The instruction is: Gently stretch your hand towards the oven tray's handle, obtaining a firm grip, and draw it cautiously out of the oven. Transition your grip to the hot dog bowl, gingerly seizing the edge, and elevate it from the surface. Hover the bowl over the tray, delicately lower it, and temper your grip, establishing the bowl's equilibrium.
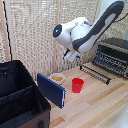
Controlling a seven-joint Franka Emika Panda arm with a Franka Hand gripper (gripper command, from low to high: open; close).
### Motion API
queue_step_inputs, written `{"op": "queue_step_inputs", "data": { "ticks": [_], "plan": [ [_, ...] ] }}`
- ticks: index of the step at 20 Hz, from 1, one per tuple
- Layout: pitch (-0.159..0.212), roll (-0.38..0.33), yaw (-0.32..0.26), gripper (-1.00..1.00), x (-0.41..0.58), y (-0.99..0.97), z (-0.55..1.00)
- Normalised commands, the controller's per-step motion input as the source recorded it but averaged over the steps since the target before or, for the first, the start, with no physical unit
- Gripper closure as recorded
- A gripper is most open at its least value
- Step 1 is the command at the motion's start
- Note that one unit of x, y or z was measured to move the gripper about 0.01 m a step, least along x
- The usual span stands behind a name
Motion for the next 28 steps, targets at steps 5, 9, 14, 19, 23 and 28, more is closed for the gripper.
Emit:
{"op": "queue_step_inputs", "data": {
  "ticks": [5,9,14,19,23,28],
  "plan": [
    [0.000,-0.202,0.015,-1.00,0.296,-0.48,-0.13],
    [0.000,-0.164,0.010,-1.00,0.259,-0.49,-0.09],
    [-0.002,-0.095,-0.004,-1.00,0.154,-0.58,0.00],
    [0.000,-0.008,-0.047,-1.00,0.013,-0.61,0.00],
    [0.000,-0.003,-0.012,-1.00,0.026,-0.65,0.00],
    [0.022,-0.009,0.041,-1.00,0.010,-0.73,0.00]
  ]
}}
